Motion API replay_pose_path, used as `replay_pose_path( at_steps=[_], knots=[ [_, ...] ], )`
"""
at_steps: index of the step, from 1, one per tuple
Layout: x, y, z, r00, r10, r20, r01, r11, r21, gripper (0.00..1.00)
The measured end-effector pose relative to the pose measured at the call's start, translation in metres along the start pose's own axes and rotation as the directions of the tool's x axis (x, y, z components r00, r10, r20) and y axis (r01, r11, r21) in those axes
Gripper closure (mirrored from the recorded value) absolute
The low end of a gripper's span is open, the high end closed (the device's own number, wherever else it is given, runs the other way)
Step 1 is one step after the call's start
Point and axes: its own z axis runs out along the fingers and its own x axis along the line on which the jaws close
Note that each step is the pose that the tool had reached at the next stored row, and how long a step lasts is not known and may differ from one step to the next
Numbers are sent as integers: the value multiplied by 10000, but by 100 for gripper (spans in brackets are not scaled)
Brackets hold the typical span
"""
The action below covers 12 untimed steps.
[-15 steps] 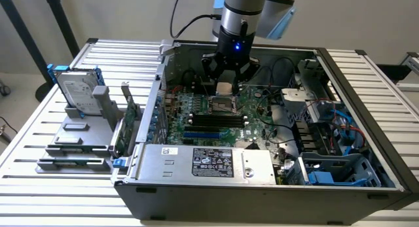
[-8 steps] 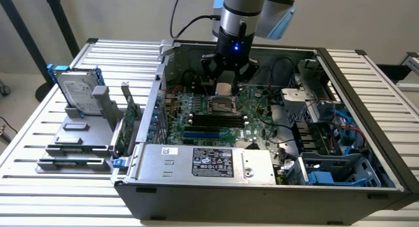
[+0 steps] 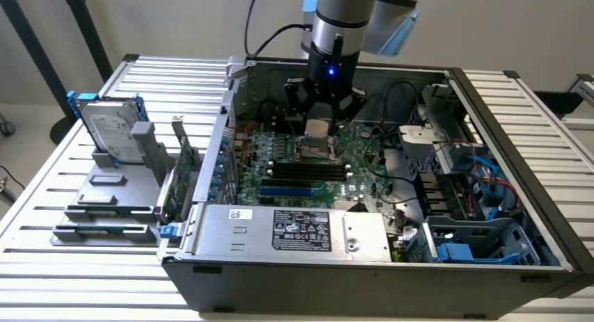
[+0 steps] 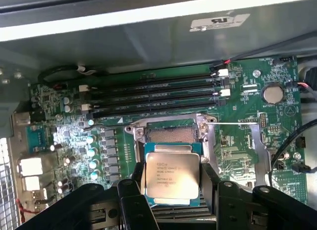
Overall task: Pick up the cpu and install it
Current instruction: 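Place the cpu into insertion slot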
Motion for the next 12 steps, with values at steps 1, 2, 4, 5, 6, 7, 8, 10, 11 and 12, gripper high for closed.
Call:
replay_pose_path(
  at_steps=[1,2,4,5,6,7,8,10,11,12],
  knots=[
    [0,0,6,9998,179,7,-179,9998,-11,46],
    [-1,-1,12,9994,359,13,-359,9994,-21,46],
    [-1,-1,23,9973,733,21,-733,9973,-42,46],
    [-2,-1,28,9958,911,24,-911,9958,-52,46],
    [-2,-1,33,9941,1088,26,-1088,9940,-62,46],
    [-2,-2,37,9920,1266,28,-1266,9919,-71,46],
    [-2,-2,42,9895,1443,31,-1442,9895,-82,46],
    [-3,-2,51,9836,1803,35,-1802,9836,-102,46],
    [-3,-3,55,9805,1965,37,-1965,9804,-112,46],
    [-3,-3,59,9770,2131,30,-2130,9770,-118,46]
  ],
)
